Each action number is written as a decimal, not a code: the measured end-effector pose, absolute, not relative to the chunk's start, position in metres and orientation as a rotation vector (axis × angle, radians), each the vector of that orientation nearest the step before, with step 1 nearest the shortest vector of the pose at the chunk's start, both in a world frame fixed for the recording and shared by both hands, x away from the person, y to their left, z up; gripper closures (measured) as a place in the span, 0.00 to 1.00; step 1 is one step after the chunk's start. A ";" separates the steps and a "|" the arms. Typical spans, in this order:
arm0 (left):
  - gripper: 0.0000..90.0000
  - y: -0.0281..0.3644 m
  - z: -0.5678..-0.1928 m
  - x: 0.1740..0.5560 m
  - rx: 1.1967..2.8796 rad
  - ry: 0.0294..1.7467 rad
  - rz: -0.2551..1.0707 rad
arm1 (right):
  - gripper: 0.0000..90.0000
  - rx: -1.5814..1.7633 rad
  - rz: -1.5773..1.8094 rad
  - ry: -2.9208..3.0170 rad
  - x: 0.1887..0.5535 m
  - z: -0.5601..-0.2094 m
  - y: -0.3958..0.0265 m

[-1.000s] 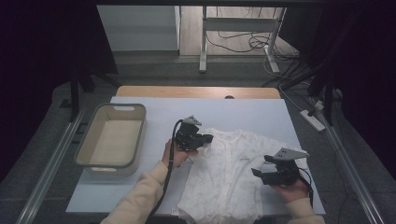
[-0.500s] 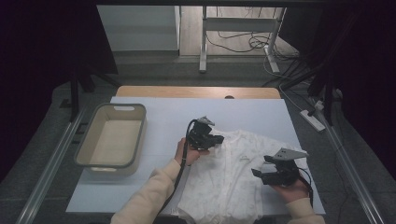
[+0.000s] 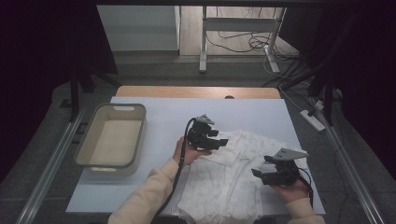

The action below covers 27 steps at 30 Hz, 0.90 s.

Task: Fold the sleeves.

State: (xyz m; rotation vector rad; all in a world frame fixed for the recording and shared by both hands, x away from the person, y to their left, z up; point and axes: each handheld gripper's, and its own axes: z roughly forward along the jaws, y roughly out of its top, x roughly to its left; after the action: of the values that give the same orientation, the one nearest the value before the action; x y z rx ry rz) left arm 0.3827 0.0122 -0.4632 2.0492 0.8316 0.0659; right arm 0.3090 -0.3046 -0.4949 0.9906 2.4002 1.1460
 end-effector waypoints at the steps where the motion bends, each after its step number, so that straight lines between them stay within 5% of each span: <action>1: 0.43 0.015 -0.463 0.381 2.050 0.835 0.073 | 0.24 0.992 1.144 2.401 0.309 -0.495 -0.304; 27: 0.34 0.089 -0.476 0.331 2.058 0.966 0.206 | 0.27 0.928 1.161 2.439 0.307 -0.495 -0.284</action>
State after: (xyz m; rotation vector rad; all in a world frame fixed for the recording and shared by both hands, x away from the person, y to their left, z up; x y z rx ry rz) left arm 0.3307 0.0892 -0.4760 2.0578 0.9663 0.2062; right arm 0.3066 -0.2836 -0.4954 0.9282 2.4392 1.1612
